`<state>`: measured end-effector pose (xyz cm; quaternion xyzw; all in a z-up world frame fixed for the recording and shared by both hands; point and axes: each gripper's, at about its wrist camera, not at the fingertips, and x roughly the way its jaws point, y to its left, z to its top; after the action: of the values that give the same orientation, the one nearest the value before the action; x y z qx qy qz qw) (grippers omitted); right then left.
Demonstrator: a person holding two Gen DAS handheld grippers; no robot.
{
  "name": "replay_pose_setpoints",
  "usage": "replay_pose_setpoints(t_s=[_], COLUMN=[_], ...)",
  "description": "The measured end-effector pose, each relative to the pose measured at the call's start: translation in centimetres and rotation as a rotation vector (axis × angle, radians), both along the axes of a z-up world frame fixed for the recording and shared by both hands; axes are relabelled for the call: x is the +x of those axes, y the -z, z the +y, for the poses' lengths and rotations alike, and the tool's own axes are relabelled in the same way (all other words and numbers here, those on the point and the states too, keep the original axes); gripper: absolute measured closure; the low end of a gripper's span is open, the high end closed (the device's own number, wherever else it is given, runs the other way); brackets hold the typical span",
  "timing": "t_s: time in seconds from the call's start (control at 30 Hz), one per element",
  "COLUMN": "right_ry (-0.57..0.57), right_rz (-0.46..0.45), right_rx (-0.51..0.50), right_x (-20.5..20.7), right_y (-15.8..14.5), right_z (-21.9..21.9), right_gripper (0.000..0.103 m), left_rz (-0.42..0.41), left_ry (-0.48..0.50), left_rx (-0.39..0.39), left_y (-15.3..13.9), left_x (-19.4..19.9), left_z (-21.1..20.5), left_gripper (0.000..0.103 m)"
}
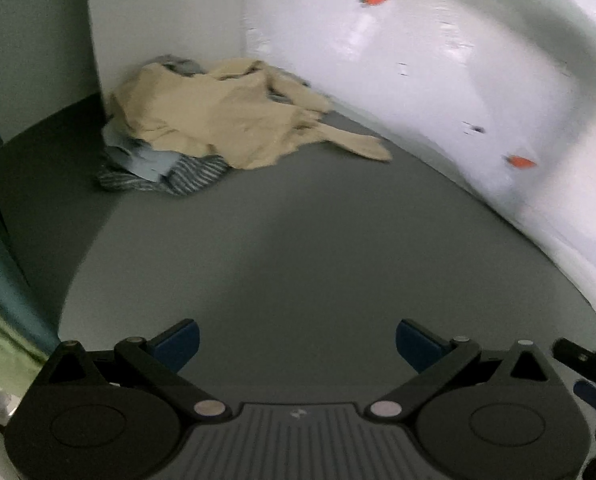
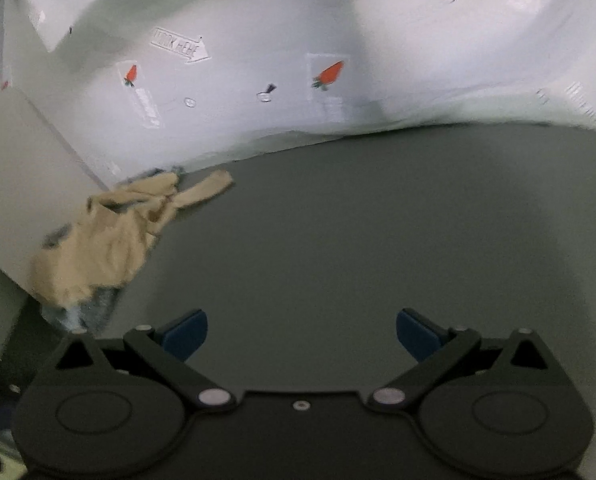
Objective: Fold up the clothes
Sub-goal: 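Reach both tools to the beige garment on the clothes pile and grasp it, then pull the beige garment off the pile and lay it flat on the table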
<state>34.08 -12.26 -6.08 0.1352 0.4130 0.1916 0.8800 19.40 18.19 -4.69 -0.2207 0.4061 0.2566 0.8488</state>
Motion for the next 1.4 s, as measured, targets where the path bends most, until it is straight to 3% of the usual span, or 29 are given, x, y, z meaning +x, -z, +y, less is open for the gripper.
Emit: replay_pose_setpoints(t_s=[0.13,0.3,0.47,0.73,0.87,1.0,1.07,1.13,1.17,1.23,1.4], right_ry=[0.007,0.041,0.050,-0.011,-0.050,-0.080,-0.098,-0.110,-0.107,-0.100,-0.061], right_rz=[0.056,0.191,0.299,0.342,0.319,0.330,0.345,0.331,0.314,0.277,0.170], right_rx=[0.090,0.252,0.364,0.381,0.291,0.184,0.171,0.197,0.205,0.216,0.248], right_x=[3.7,9.8,16.2,23.2,25.3,26.8,27.1,26.8,26.5,25.8,24.2], right_y=[1.5,4.2,6.6,8.9,9.7,11.4,12.2,12.3,12.0,11.4,8.8], right_z=[5.6,13.2,22.9,36.6,41.7,45.4,46.0,45.7,45.4,44.6,39.7], right_gripper=[0.011,0.020,0.033,0.042,0.041,0.044,0.063,0.093,0.094,0.096,0.097], left_rz=[0.015,0.035,0.046,0.008,-0.037,0.000,0.014,0.019,0.030,0.044,0.039], left_ry=[-0.049,-0.142,-0.251,-0.353,-0.362,-0.331,-0.328,-0.336,-0.335,-0.312,-0.267], left_rx=[0.000,-0.007,0.027,0.046,0.058,0.113,0.125,0.134,0.151,0.182,0.247], left_y=[1.2,2.8,3.8,5.3,5.7,6.3,6.6,6.7,6.7,6.5,4.1], left_x=[3.4,7.2,10.1,13.9,15.6,18.0,18.8,19.1,19.0,18.6,17.7], left_z=[6.7,16.6,26.1,37.3,39.4,39.6,39.3,39.1,39.0,38.6,35.4], left_gripper=[0.000,0.001,0.006,0.027,0.028,0.033,0.047,0.061,0.070,0.079,0.088])
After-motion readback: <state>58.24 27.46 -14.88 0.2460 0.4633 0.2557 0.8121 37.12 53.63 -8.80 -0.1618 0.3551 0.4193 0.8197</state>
